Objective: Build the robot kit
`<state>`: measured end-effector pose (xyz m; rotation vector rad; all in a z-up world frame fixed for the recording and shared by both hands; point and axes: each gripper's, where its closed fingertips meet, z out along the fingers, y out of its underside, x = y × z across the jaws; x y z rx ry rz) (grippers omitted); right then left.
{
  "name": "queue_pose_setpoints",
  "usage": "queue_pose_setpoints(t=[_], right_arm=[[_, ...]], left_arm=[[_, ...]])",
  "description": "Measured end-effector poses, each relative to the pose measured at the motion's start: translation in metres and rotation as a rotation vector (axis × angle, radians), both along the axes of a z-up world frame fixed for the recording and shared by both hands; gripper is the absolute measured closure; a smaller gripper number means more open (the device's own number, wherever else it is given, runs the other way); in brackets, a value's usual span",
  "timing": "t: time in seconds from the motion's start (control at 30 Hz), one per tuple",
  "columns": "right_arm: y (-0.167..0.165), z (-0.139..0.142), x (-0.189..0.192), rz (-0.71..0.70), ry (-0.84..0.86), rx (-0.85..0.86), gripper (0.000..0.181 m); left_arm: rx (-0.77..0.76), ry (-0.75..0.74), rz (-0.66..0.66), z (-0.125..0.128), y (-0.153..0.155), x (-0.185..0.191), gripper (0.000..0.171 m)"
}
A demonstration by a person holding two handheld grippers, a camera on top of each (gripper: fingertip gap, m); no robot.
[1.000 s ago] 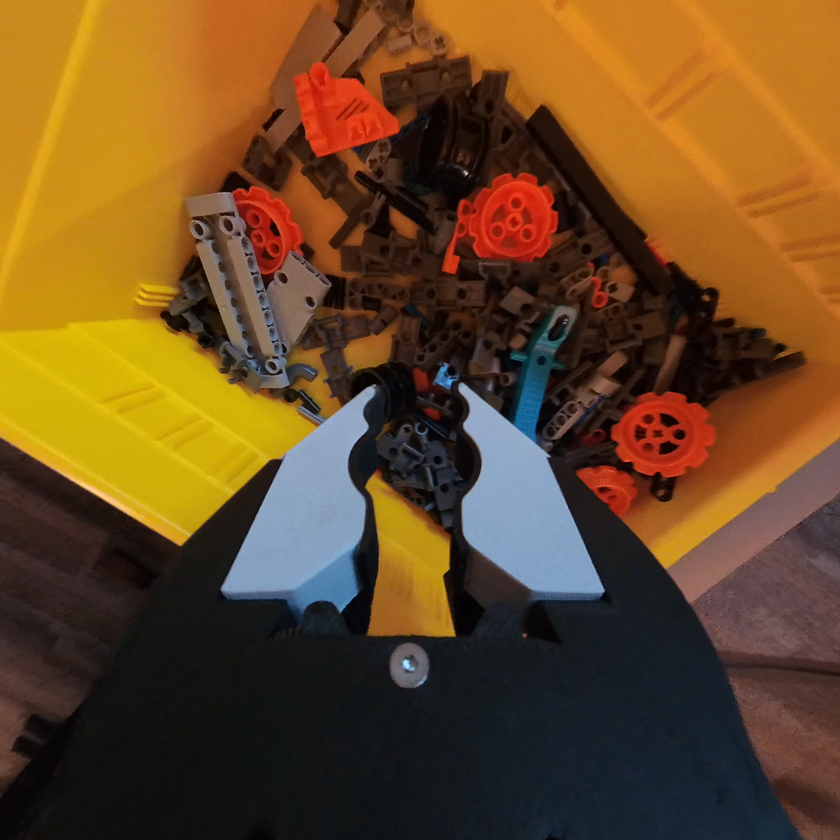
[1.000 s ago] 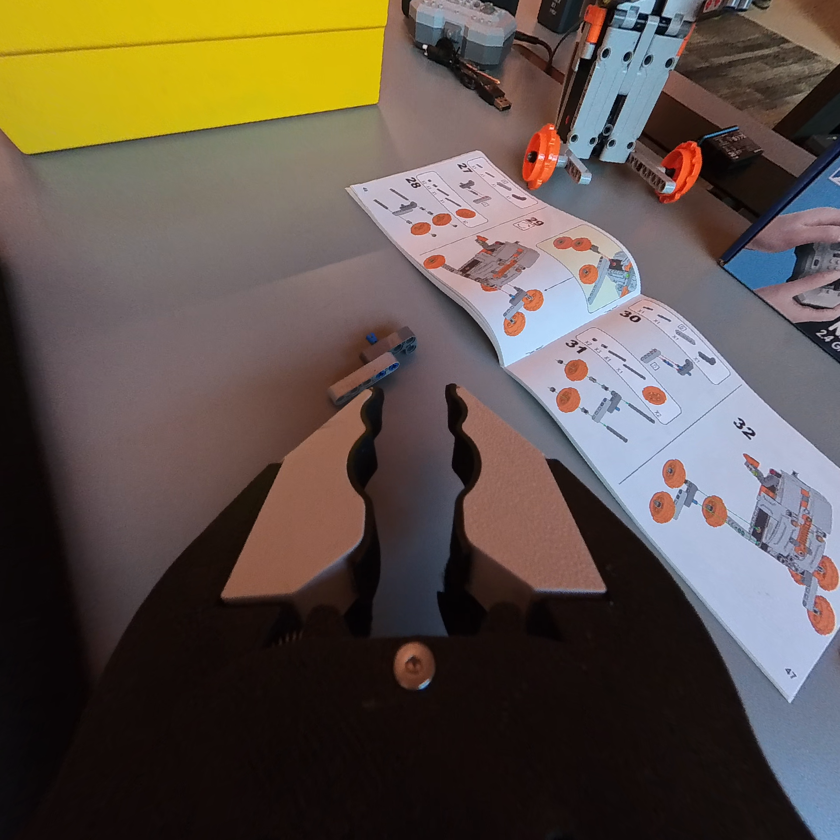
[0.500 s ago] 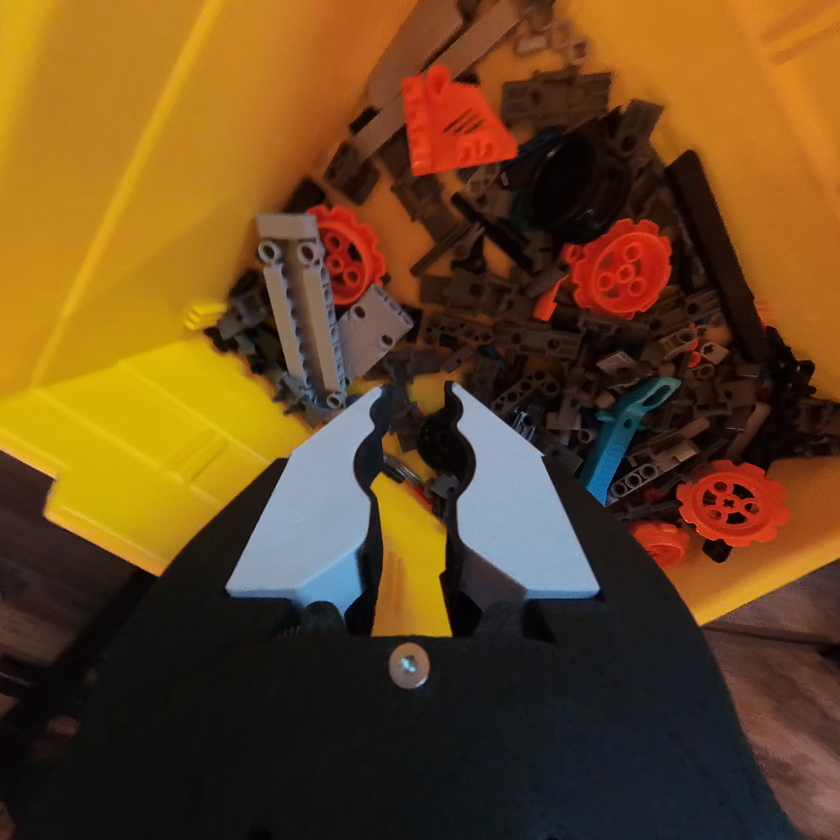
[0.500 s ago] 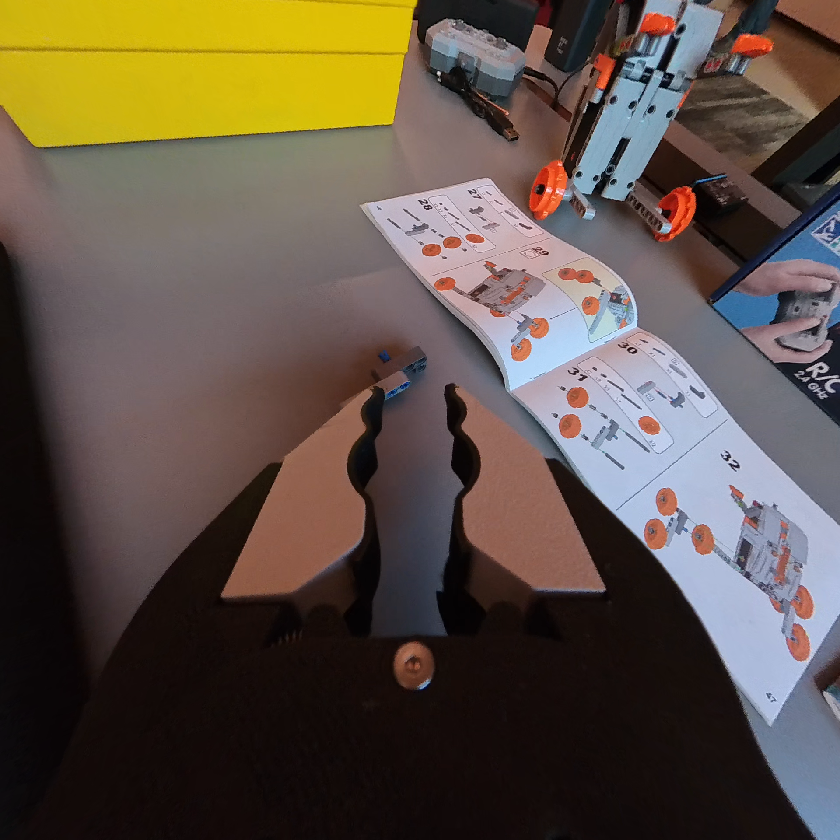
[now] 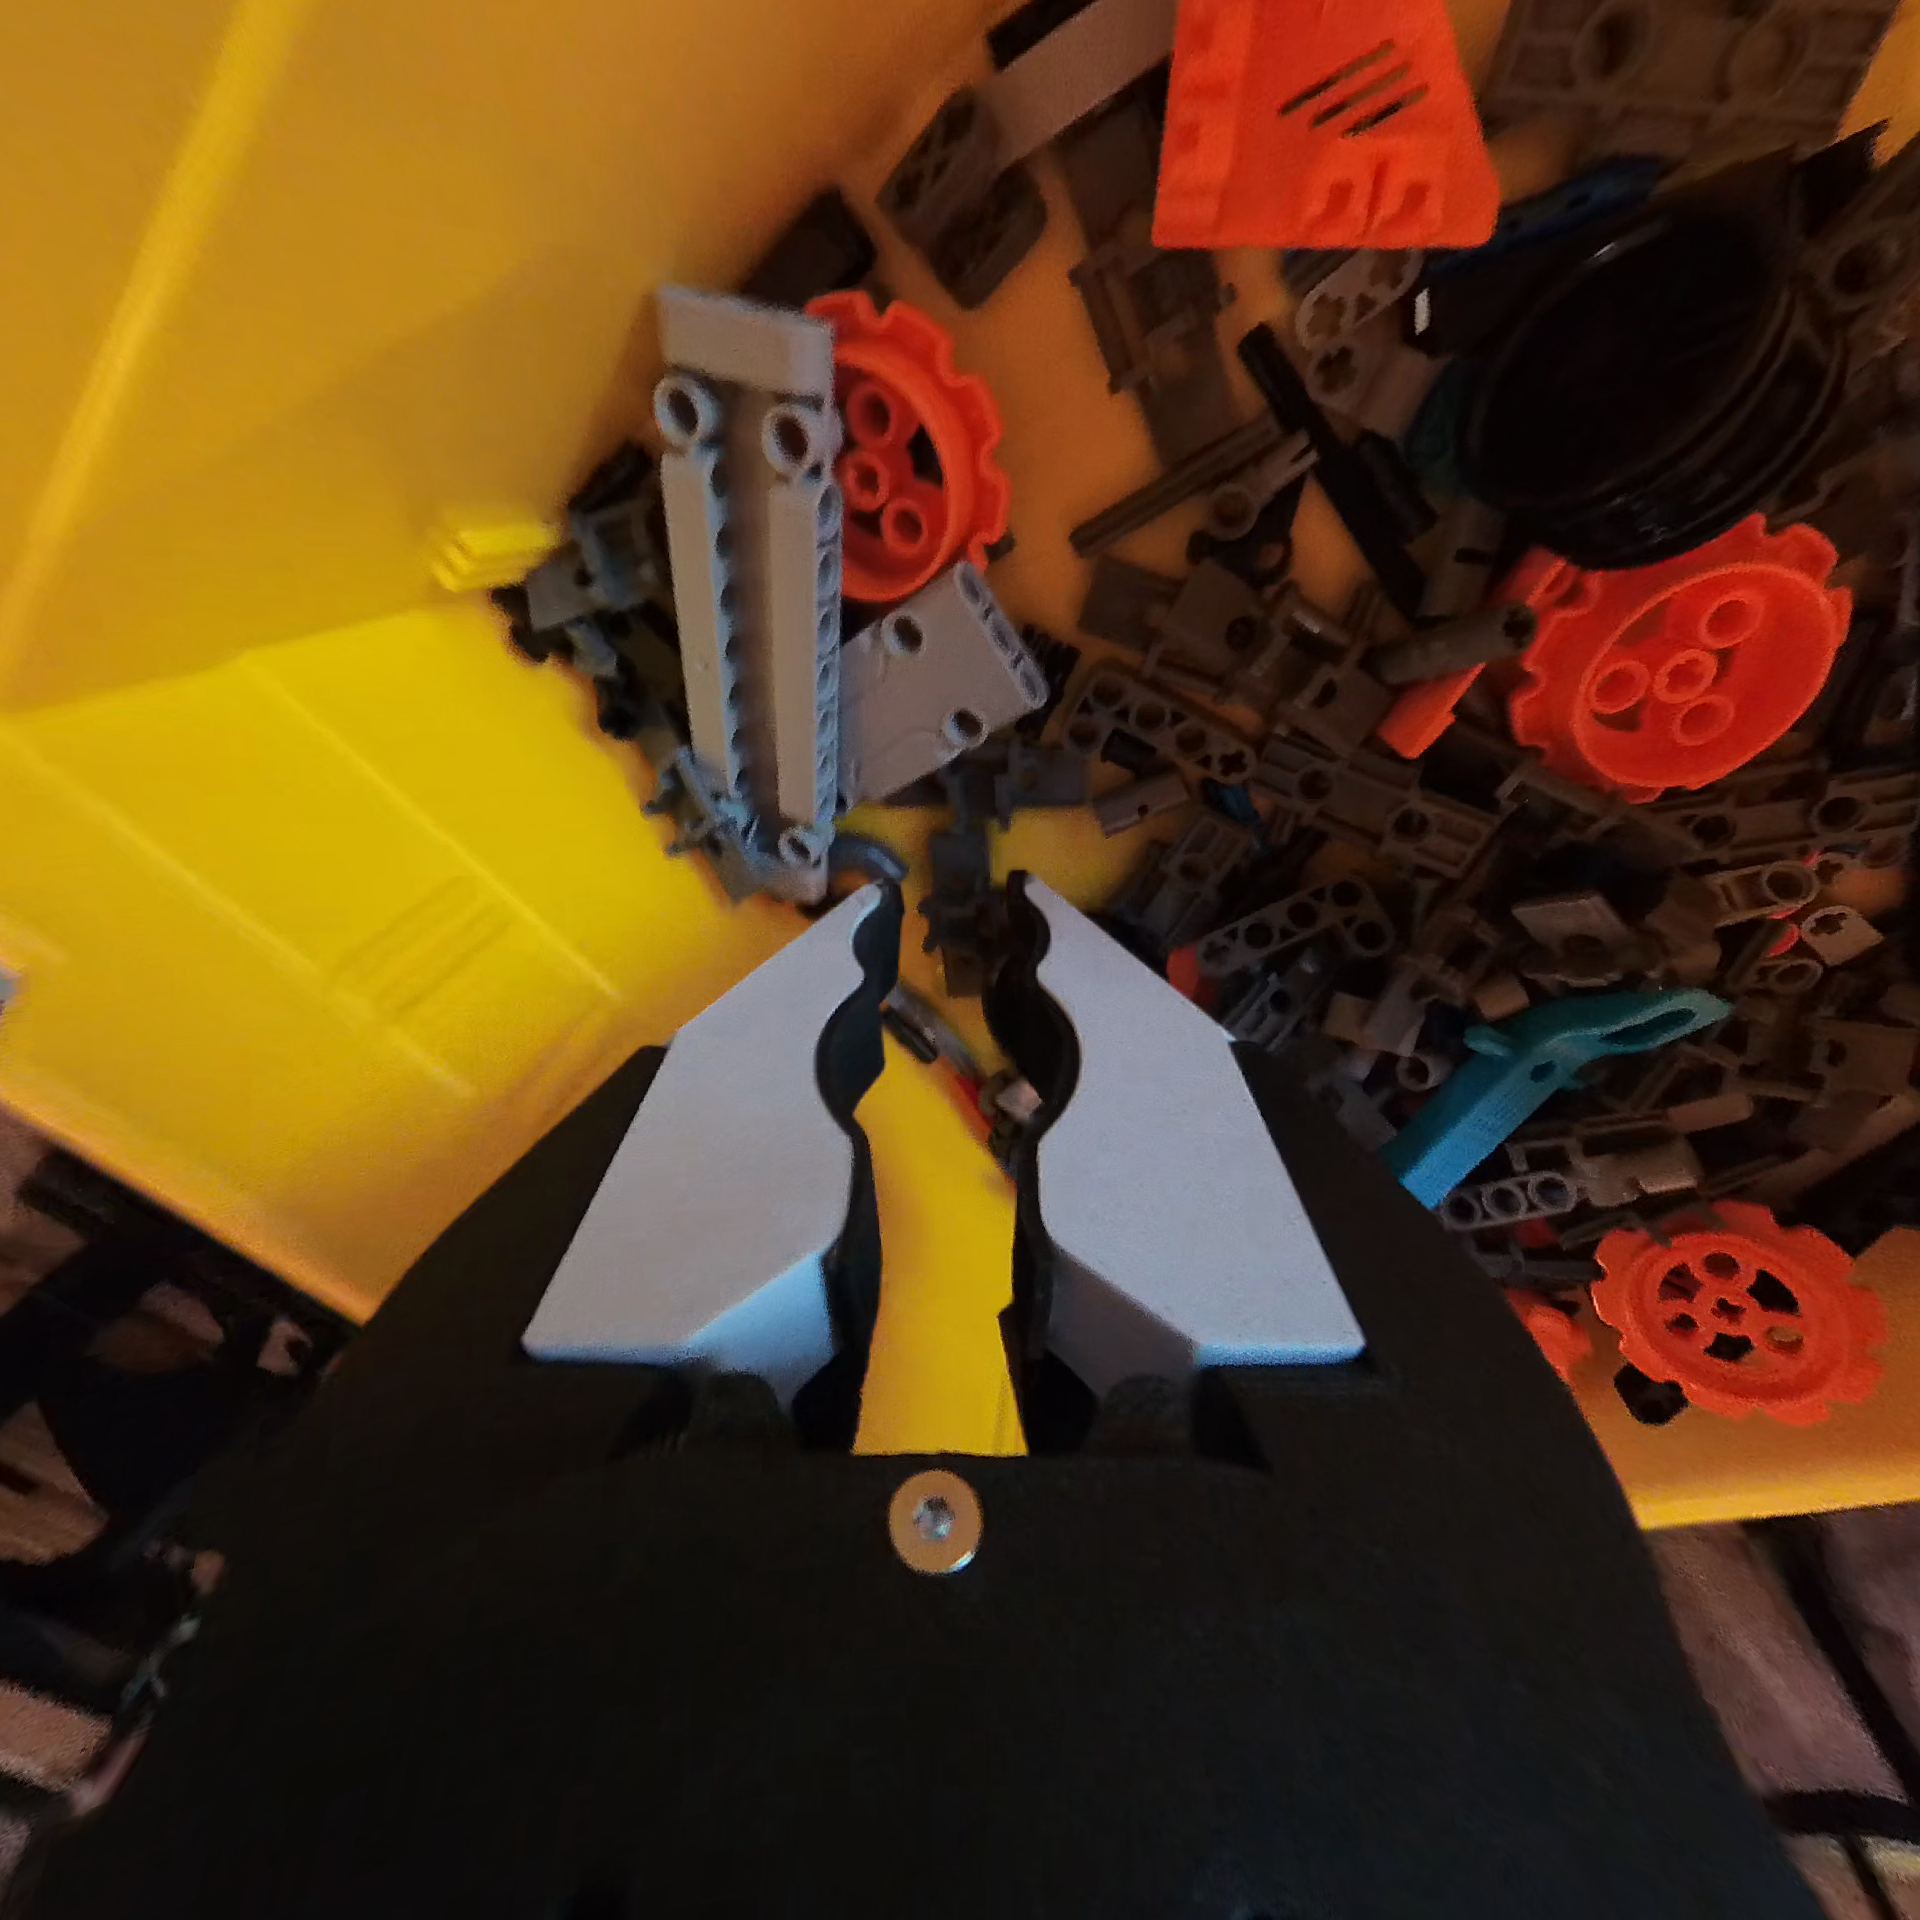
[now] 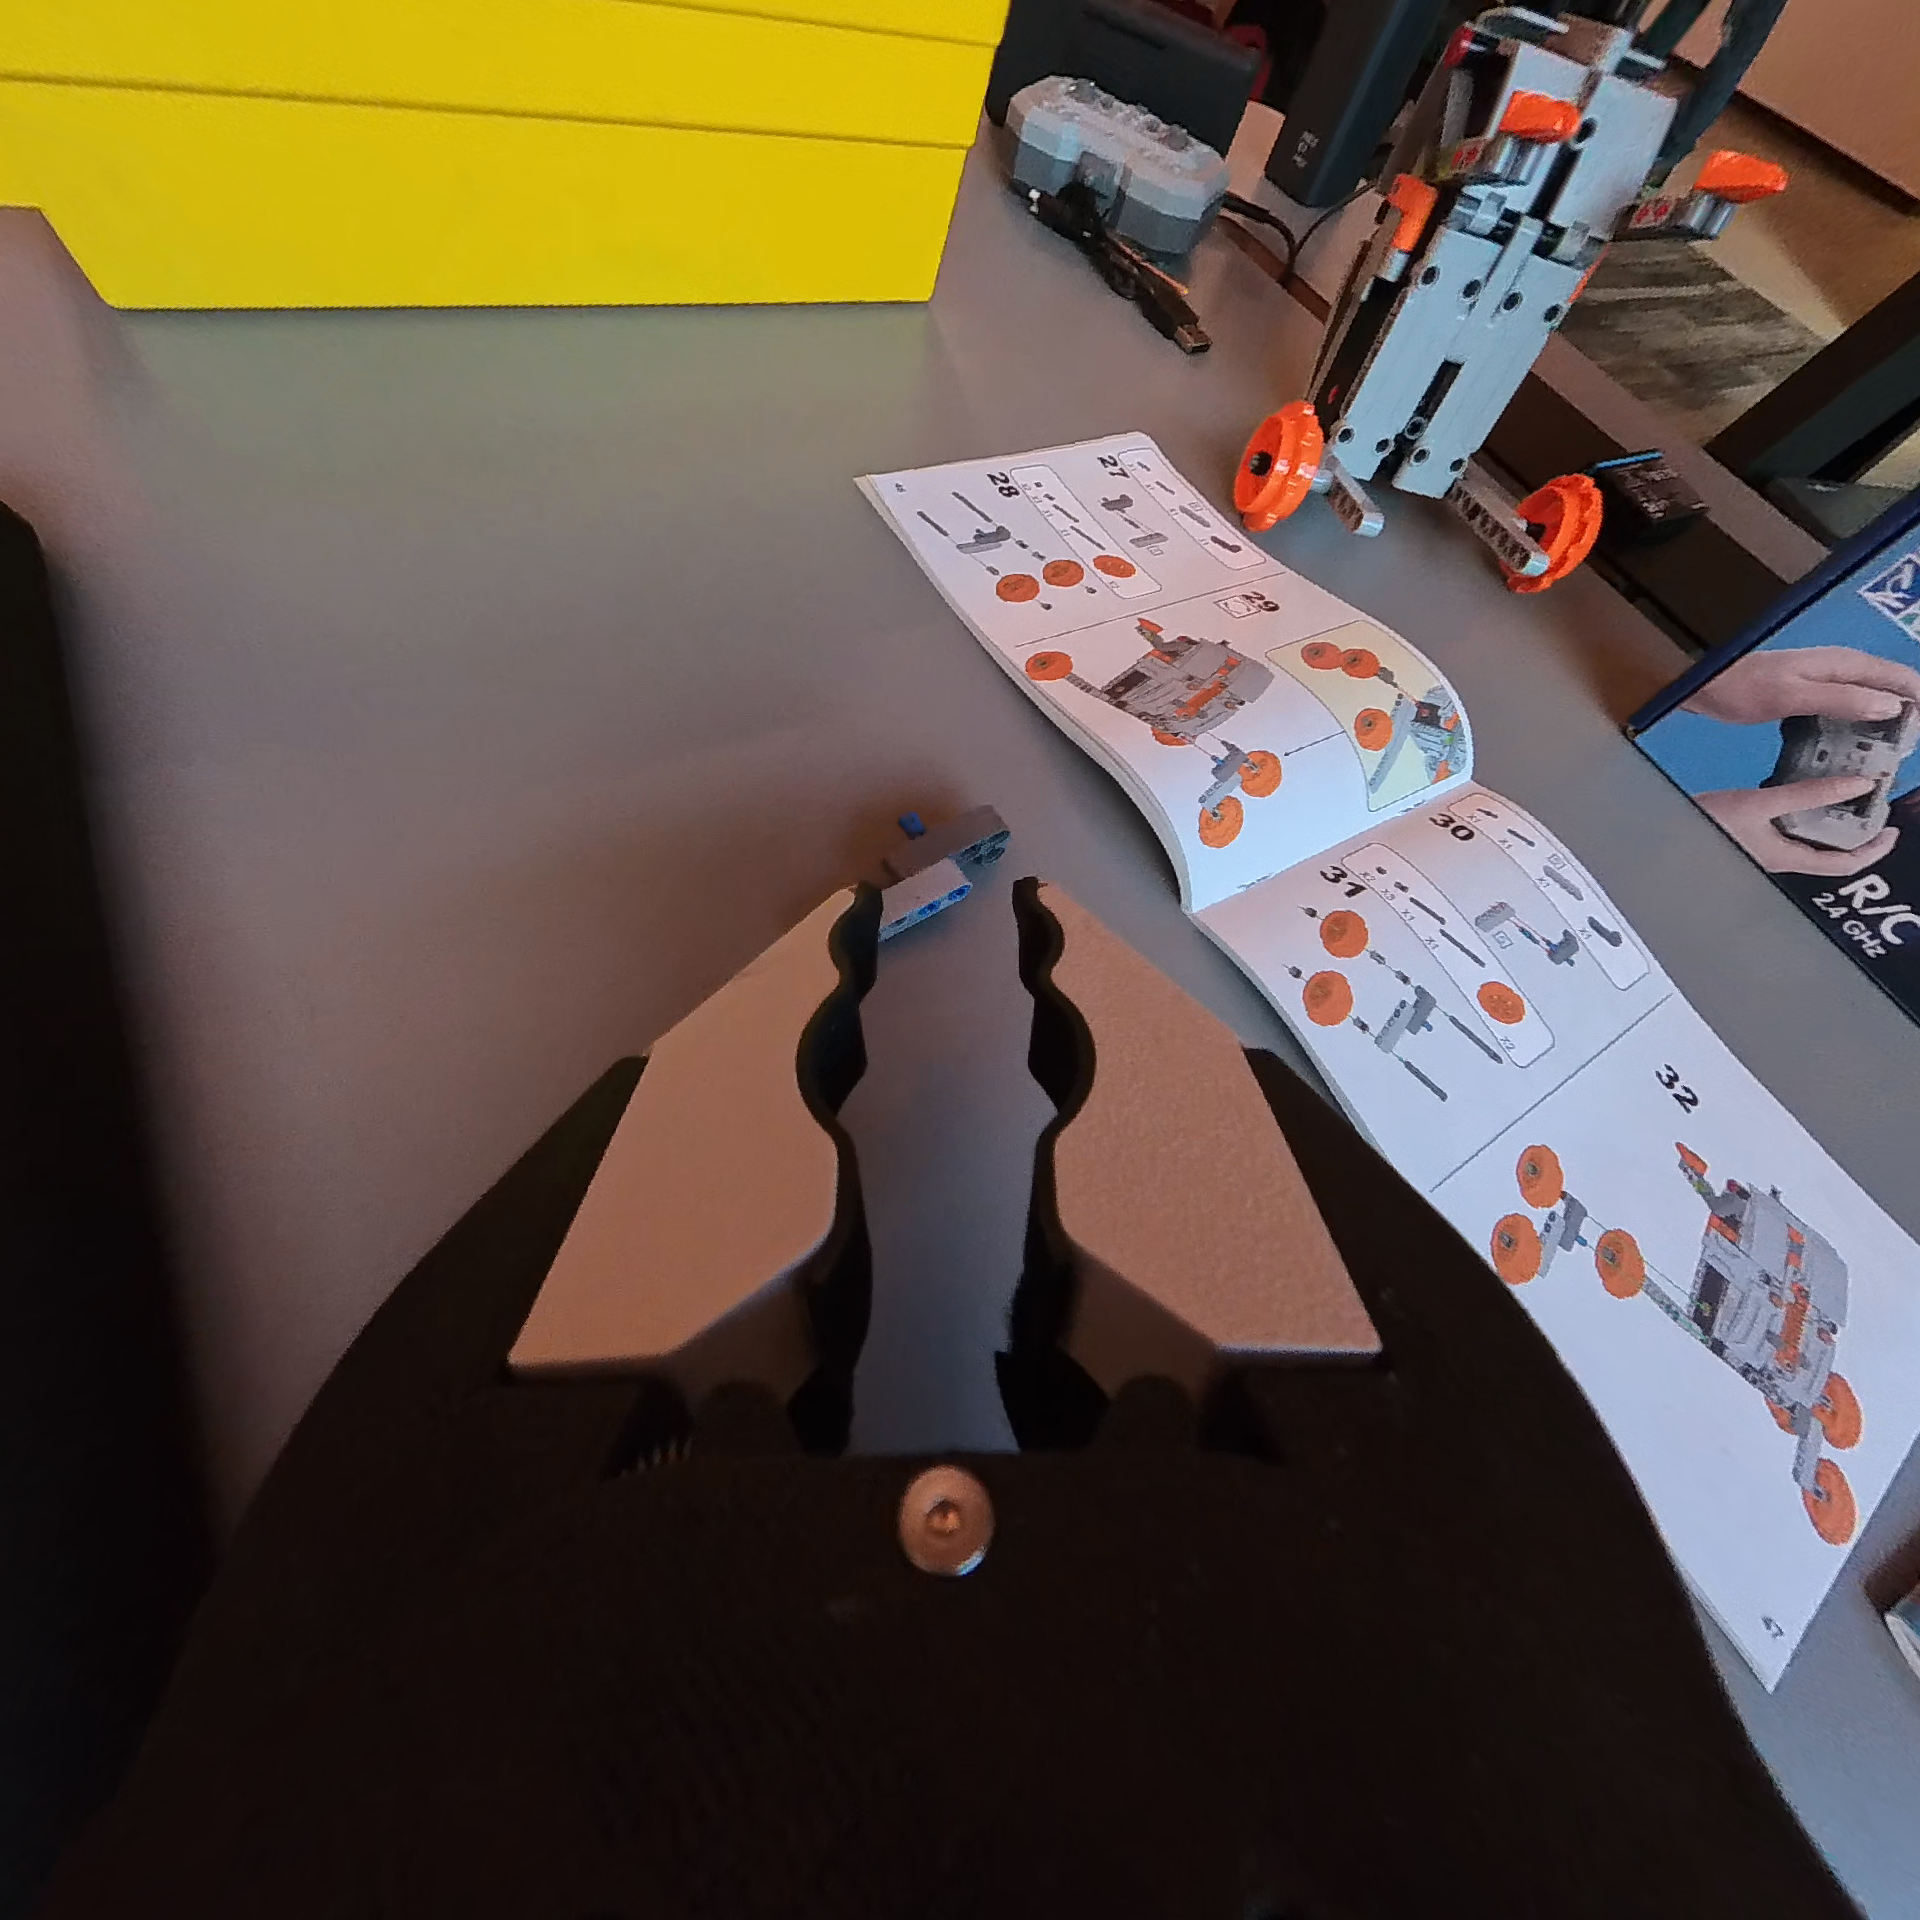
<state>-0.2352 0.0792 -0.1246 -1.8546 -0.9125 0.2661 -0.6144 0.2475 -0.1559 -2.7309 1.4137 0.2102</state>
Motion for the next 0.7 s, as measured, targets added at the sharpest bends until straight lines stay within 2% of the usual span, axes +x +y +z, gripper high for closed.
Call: queue_pose_setpoints(t=[0.07,0.2,0.4,0.5,0.57,0.63,0.7], right_arm=[[0.000,-0.001,-0.002,0.005,-0.001,-0.004,0.156],[-0.002,0.005,-0.006,0.021,-0.007,0.019,0.156],[-0.006,0.011,-0.006,0.024,-0.021,0.058,0.156],[-0.005,0.014,-0.004,0.015,0.012,0.061,0.156],[-0.004,0.016,-0.003,0.011,0.034,0.054,0.156],[-0.003,0.016,-0.003,0.008,0.035,0.055,0.156],[-0.003,0.015,-0.003,0.011,0.031,0.055,0.156]], left_arm=[[-0.016,0.053,0.098,0.007,-0.005,-0.012,0.160],[-0.011,0.062,0.263,0.015,-0.009,-0.016,0.158],[0.029,0.047,0.379,0.015,-0.002,-0.015,0.155],[0.028,-0.046,0.340,0.019,0.007,0.004,0.151],[0.056,-0.136,0.254,0.025,0.018,0.025,0.143],[0.123,-0.135,0.164,0.029,0.034,0.032,0.129],[0.167,-0.105,0.037,0.030,0.042,0.037,0.128]])
